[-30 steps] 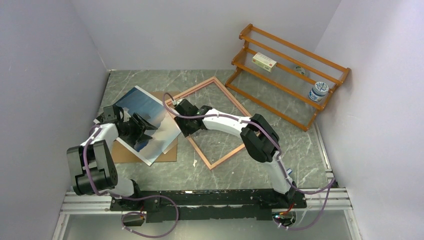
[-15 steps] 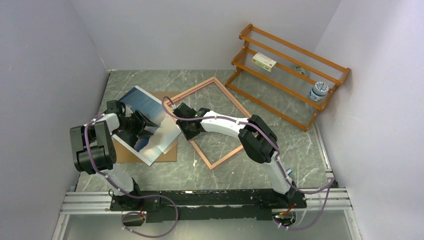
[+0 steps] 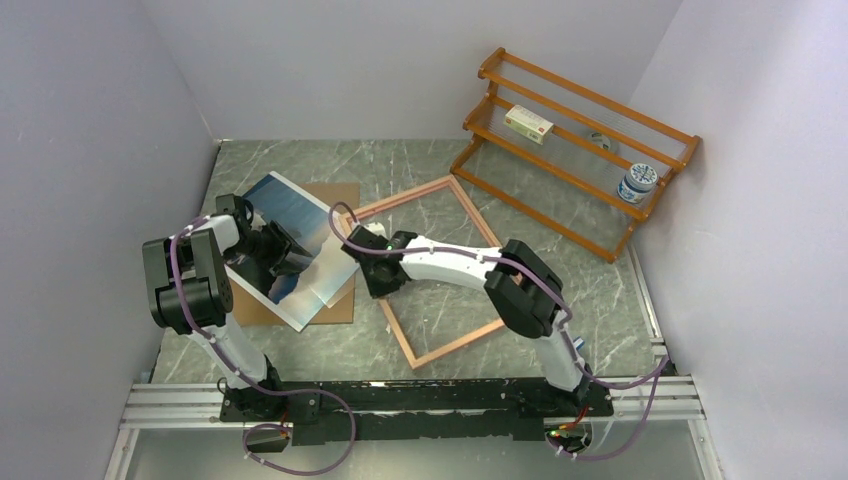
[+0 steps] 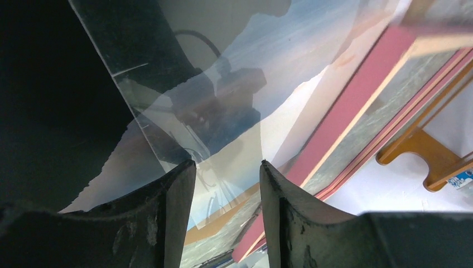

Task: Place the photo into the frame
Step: Move the photo frame to the center of the board.

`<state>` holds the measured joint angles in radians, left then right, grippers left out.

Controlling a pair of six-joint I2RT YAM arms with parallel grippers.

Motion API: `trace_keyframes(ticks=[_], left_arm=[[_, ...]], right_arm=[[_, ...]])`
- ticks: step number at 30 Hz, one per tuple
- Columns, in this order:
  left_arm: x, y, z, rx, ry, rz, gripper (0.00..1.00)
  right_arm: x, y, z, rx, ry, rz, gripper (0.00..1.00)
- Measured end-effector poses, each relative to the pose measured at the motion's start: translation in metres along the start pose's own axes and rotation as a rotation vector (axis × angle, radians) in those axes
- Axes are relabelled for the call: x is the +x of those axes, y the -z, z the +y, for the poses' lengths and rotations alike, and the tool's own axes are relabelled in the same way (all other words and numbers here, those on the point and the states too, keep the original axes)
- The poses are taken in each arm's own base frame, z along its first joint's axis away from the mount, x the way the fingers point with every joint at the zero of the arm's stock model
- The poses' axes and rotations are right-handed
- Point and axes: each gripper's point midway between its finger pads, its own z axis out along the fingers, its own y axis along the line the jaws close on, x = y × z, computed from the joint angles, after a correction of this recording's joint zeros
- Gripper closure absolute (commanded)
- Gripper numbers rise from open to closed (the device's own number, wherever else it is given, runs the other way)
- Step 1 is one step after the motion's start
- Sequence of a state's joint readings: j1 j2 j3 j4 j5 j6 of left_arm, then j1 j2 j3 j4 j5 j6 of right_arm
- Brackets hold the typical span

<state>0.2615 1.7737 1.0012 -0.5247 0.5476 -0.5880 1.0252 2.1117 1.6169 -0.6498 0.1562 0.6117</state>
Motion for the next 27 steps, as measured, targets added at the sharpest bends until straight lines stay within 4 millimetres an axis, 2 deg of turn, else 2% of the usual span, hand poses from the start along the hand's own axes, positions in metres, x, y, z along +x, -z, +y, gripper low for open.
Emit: trace_keyframes(ticks=[4, 7, 8, 11, 13, 15, 17, 21, 23, 27], left_arm=[[-0.002, 0.002, 0.003, -0.031, 0.000, -0.005, 0.47], [-0.003, 0.004, 0.005, -0.048, -0.002, -0.010, 0.45], [-0.004, 0.004, 0.005, -0.052, -0.002, -0.012, 0.45], [-0.005, 0.005, 0.006, -0.066, -0.001, -0.017, 0.44], [-0.007, 0.006, 0.005, -0.070, -0.005, -0.023, 0.43], [-0.010, 0.007, 0.004, -0.069, -0.012, -0.030, 0.43], [-0.011, 0.008, 0.003, -0.065, -0.016, -0.034, 0.41], [-0.019, 0.013, -0.006, -0.054, -0.034, -0.055, 0.38], [-0.029, 0.019, -0.014, -0.050, -0.053, -0.081, 0.34], [-0.049, 0.030, -0.027, -0.049, -0.089, -0.155, 0.32]], right_arm=[[0.028, 0.016, -0.006, 0.019, -0.027, 0.042, 0.95], [0.046, 0.025, -0.019, 0.054, -0.056, 0.075, 0.92], [0.050, 0.027, -0.024, 0.066, -0.062, 0.081, 0.88], [0.061, 0.031, -0.037, 0.095, -0.077, 0.100, 0.67], [0.062, 0.031, -0.037, 0.098, -0.075, 0.101, 0.54], [0.058, 0.033, -0.037, 0.099, -0.074, 0.090, 0.46], [0.044, 0.037, -0.035, 0.088, -0.079, 0.064, 0.42], [-0.010, 0.048, -0.028, 0.007, -0.123, -0.032, 0.40], [-0.045, 0.053, -0.036, -0.036, -0.157, -0.094, 0.39], [-0.115, 0.059, -0.063, -0.108, -0.206, -0.213, 0.39]])
